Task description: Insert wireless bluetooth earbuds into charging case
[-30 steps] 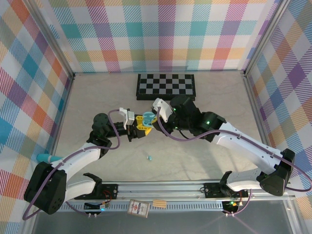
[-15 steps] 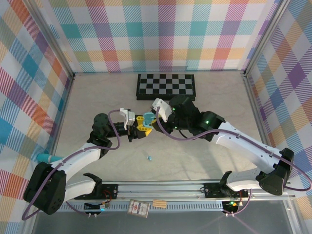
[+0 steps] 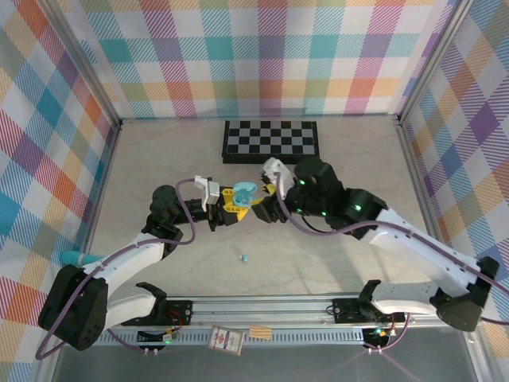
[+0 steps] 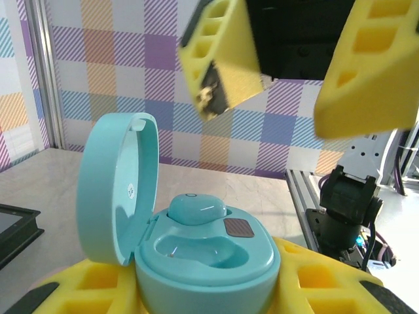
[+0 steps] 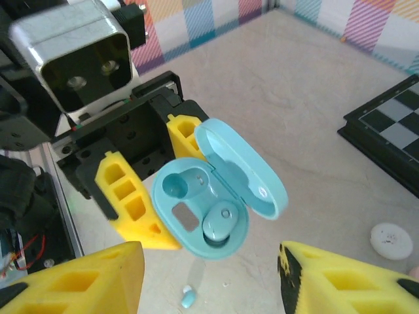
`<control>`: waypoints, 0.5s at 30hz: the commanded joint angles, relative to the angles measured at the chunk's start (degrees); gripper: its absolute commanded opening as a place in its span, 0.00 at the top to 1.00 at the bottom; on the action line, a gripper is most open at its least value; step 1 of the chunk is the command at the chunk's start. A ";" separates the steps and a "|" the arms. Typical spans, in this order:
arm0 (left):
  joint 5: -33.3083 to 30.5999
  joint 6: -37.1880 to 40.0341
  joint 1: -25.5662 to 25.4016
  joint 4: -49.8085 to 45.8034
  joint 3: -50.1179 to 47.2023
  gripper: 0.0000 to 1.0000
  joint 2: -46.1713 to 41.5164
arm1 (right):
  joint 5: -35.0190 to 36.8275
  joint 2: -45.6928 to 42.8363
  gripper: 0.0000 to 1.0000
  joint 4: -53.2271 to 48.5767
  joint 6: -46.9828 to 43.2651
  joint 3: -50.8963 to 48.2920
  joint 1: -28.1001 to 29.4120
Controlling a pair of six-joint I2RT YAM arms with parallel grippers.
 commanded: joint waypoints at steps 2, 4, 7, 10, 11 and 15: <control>0.18 -2.23 0.80 5.95 1.20 0.67 1.25 | 0.79 -8.24 0.43 7.99 10.75 -9.22 -3.36; -0.01 -3.15 1.43 7.19 1.21 0.67 1.79 | 1.35 -11.59 0.43 10.22 16.80 -14.17 -5.51; -1.00 -4.01 2.72 7.74 0.95 0.67 2.25 | 1.27 -15.15 0.41 13.81 26.12 -21.95 -8.49; -1.41 -4.89 4.18 9.36 0.61 0.67 3.41 | 0.91 -14.74 0.41 16.00 33.31 -28.49 -9.11; -1.46 -5.47 4.64 10.32 0.53 0.67 3.93 | -0.18 -13.43 0.41 16.75 35.32 -30.11 -9.11; -2.06 -6.76 6.82 13.37 0.43 0.67 5.50 | -3.35 -5.81 0.41 20.78 39.56 -33.43 -7.14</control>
